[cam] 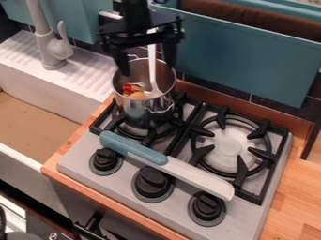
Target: Move the silver pot from the left side to the right side of the burner
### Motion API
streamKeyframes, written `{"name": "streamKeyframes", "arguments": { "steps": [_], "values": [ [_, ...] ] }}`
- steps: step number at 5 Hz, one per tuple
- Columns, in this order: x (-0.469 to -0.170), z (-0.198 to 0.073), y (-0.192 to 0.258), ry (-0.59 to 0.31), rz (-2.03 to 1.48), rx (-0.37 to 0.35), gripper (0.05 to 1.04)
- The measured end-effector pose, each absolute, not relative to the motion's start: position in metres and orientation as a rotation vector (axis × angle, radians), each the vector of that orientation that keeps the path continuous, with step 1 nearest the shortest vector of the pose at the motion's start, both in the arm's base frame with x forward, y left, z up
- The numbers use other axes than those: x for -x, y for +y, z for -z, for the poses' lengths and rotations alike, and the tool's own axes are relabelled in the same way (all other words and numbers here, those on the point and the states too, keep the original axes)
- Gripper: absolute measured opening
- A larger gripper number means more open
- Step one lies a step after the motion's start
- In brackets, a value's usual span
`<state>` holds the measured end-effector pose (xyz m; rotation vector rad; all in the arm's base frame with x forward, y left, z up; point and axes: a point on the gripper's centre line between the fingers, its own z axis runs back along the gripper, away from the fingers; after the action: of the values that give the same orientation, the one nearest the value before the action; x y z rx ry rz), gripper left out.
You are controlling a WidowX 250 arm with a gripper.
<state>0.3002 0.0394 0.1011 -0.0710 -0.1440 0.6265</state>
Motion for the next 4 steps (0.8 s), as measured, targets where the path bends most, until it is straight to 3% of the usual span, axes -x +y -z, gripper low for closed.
{"name": "streamKeyframes", "arguments": {
  "steps": [4],
  "values": [
    [-0.297,-0.111,0.017,-0.094,-0.549,0.077,1.0]
  ]
}}
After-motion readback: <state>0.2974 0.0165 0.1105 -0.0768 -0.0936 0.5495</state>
